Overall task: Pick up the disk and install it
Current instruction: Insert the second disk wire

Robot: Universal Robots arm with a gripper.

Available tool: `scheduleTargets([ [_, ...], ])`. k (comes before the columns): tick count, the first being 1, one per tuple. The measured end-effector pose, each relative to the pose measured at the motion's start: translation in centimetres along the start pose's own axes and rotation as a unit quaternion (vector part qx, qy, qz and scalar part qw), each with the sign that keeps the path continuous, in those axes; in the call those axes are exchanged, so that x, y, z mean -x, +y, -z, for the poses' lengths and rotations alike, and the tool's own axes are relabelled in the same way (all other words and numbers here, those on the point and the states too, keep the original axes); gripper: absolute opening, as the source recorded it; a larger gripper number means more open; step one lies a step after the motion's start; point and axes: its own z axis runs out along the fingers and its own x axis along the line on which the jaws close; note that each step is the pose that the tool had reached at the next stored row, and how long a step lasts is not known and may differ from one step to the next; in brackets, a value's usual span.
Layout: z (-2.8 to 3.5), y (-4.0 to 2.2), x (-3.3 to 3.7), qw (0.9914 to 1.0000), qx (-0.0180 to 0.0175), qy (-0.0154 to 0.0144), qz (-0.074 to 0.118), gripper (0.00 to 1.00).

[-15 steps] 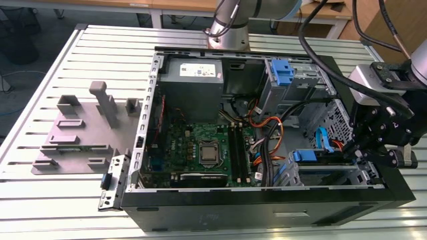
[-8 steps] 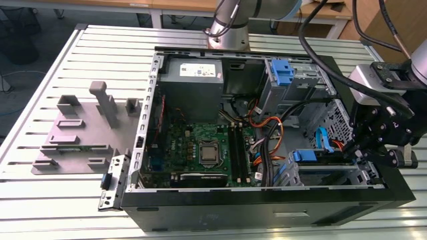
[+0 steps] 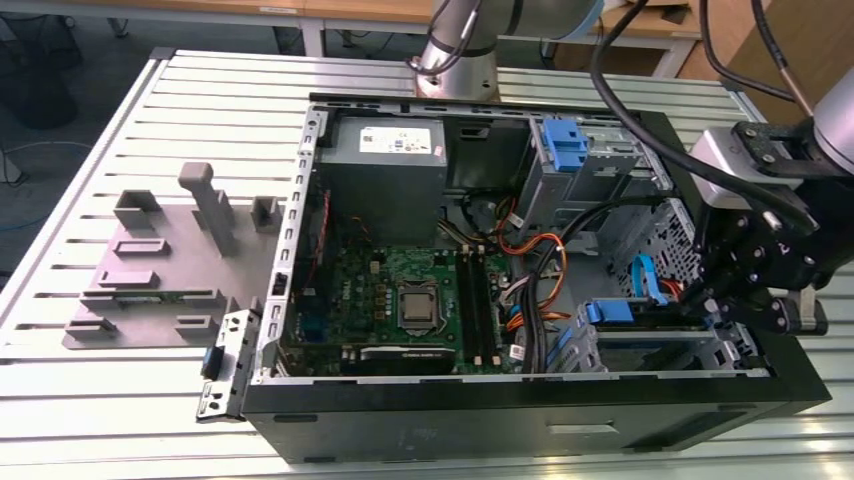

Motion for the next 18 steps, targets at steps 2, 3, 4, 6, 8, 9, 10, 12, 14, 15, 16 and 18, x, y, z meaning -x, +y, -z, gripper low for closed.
scheduleTargets([
  [2,-0.04,0.10,0.20,1.00000,0.0000,0.0000,0.000,0.16],
  [3,-0.07,0.11,0.34,1.00000,0.0000,0.0000,0.000,0.16],
  [4,-0.10,0.12,0.48,1.00000,0.0000,0.0000,0.000,0.16],
  [6,-0.15,0.14,0.77,1.00000,0.0000,0.0001,0.000,0.16],
  [8,-0.20,0.15,0.96,1.00000,-0.0001,0.0008,0.000,0.16],
  [9,-0.23,0.15,1.02,1.00000,-0.0001,0.0017,0.000,0.16],
  [10,-0.25,0.16,1.09,1.00000,-0.0002,0.0029,0.000,0.16],
  [12,-0.26,0.16,1.16,0.99999,-0.0003,0.0048,0.001,0.16],
  [14,-0.26,0.16,1.16,0.99999,-0.0003,0.0051,0.001,0.16],
  [15,-0.26,0.16,1.16,0.99999,-0.0003,0.0051,0.001,0.16],
  [16,-0.27,0.16,1.16,0.99999,-0.0003,0.0053,0.001,0.16],
  [18,-0.27,0.16,1.17,0.99997,-0.0004,0.0075,0.001,0.16],
])
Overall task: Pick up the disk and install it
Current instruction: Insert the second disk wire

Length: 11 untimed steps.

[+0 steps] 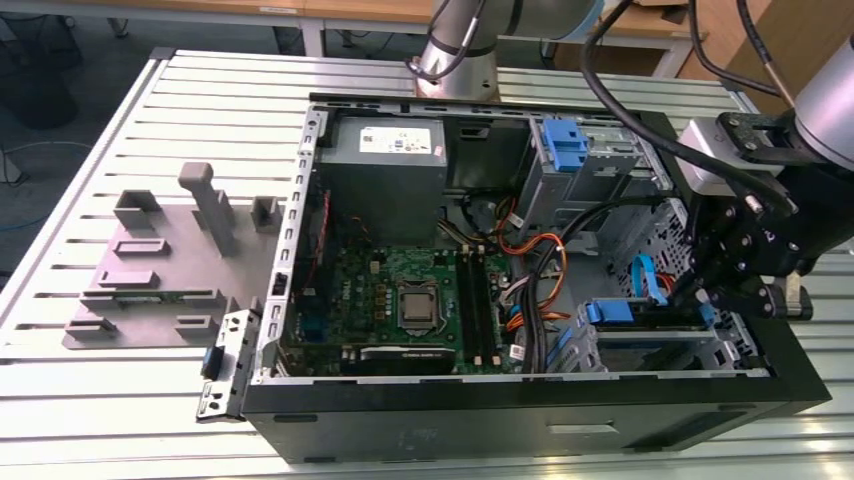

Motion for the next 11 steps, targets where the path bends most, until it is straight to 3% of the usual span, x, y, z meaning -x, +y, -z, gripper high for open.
scheduleTargets([
  [2,0.01,0.00,0.00,1.00000,-0.0001,0.0018,0.000,0.16],
  [3,0.02,0.00,0.01,0.99998,-0.0003,0.0058,0.000,0.16],
  [4,0.00,0.00,0.01,0.99997,-0.0003,0.0072,0.000,0.16],
  [11,-0.02,0.02,0.05,0.99997,-0.0004,0.0074,0.000,0.16],
])
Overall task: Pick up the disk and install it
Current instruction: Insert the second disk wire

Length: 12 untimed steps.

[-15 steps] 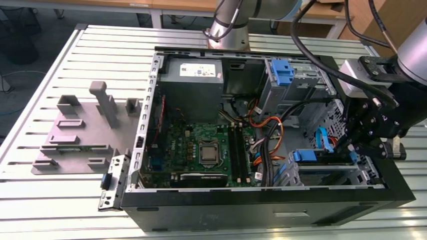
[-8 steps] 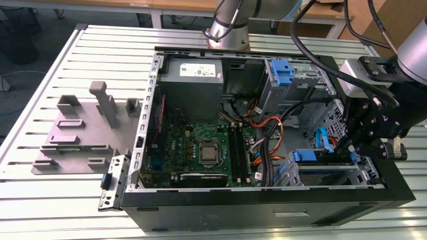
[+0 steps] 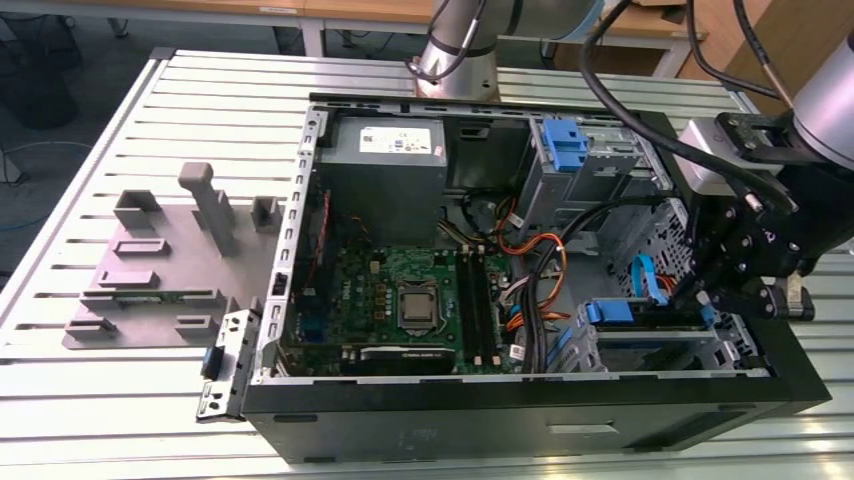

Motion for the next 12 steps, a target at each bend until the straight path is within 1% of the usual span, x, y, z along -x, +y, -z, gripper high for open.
scheduleTargets([
  [9,-0.14,0.05,0.27,1.00000,0.0000,0.0000,0.000,0.16],
  [12,-0.17,0.05,0.31,1.00000,0.0000,0.0006,0.000,0.16],
])
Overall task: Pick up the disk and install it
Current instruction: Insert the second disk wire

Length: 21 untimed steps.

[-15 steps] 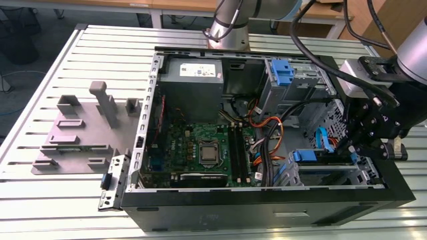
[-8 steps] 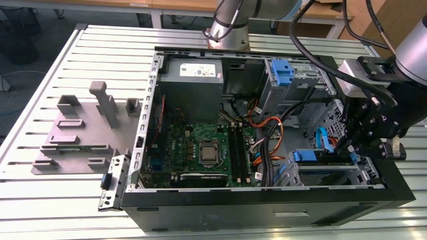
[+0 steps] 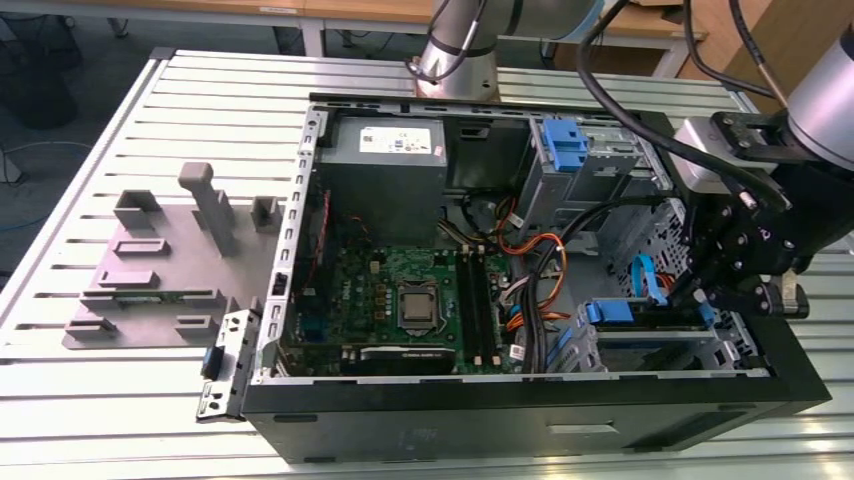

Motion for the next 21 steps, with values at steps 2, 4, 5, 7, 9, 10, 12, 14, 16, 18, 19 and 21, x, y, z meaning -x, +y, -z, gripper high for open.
scheduleTargets([
  [2,-0.03,0.01,0.03,1.00000,0.0000,0.0002,0.000,0.16],
  [4,-0.05,0.02,0.06,1.00000,0.0000,0.0004,0.000,0.16],
  [5,-0.05,0.03,0.07,1.00000,0.0000,0.0005,0.000,0.16],
  [7,-0.06,0.04,0.10,1.00000,-0.0001,0.0009,0.000,0.16],
  [9,-0.07,0.05,0.11,1.00000,-0.0001,0.0018,0.000,0.16],
  [10,-0.07,0.05,0.11,1.00000,-0.0001,0.0025,0.000,0.16],
  [12,-0.07,0.05,0.11,0.99999,-0.0003,0.0052,0.000,0.16],
  [14,-0.10,0.05,0.11,0.99996,-0.0005,0.0085,0.000,0.16],
  [16,-0.16,0.05,0.11,0.99995,-0.0006,0.0103,0.000,0.16],
  [18,-0.18,0.05,0.11,0.99995,-0.0006,0.0104,0.000,0.16],
  [19,-0.19,0.05,0.11,0.99995,-0.0006,0.0104,0.000,0.16],
  [21,-0.20,0.06,0.12,0.99995,-0.0006,0.0102,0.000,0.16],
])
